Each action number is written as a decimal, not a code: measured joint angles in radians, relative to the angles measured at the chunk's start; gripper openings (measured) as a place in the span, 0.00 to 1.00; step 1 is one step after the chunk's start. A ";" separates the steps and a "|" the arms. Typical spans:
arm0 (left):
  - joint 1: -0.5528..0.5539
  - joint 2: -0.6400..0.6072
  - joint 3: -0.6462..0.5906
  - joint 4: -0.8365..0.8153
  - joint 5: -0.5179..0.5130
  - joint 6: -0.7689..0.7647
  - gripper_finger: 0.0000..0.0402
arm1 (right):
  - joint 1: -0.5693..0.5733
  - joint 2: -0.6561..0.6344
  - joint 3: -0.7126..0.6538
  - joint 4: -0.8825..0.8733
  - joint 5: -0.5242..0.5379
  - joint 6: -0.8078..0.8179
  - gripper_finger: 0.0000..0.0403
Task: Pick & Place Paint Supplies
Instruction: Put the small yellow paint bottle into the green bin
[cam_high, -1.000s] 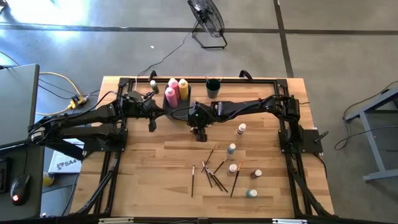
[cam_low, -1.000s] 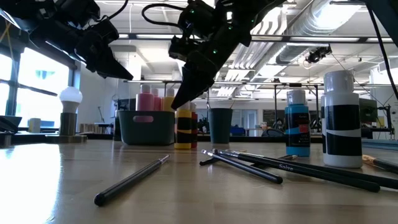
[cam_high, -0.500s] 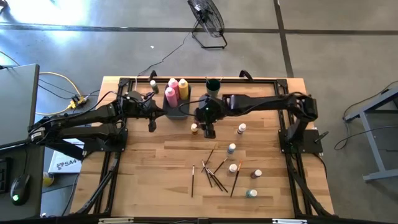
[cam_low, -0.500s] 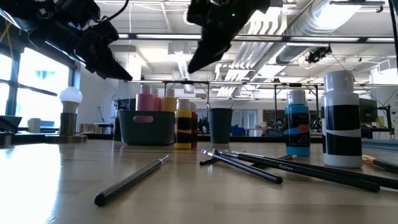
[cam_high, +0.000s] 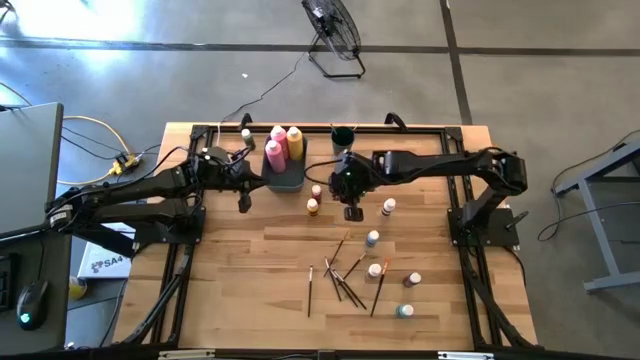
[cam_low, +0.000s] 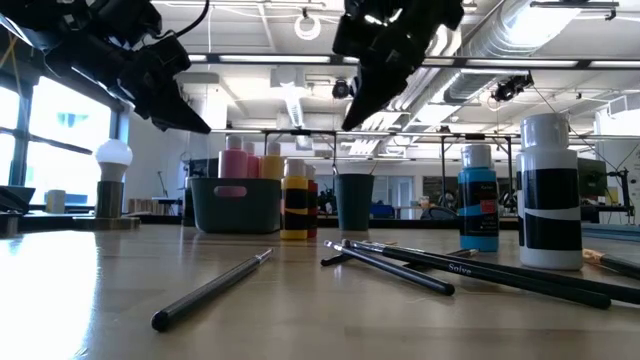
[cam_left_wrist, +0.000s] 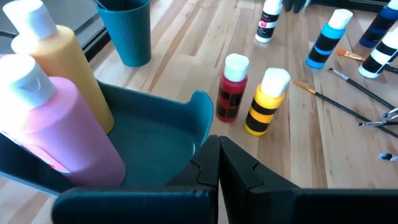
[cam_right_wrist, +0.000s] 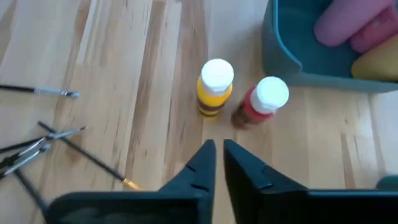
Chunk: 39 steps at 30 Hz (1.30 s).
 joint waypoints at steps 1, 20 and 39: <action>0.000 0.000 0.000 -0.003 0.000 0.000 0.00 | 0.000 -0.011 -0.026 0.035 -0.003 -0.001 0.03; 0.000 0.000 0.000 -0.009 -0.001 0.000 0.00 | 0.002 -0.413 -0.538 0.566 0.035 0.104 0.01; 0.000 0.059 0.000 0.118 0.169 0.042 0.00 | 0.001 -0.783 -0.873 0.949 -0.018 0.020 0.01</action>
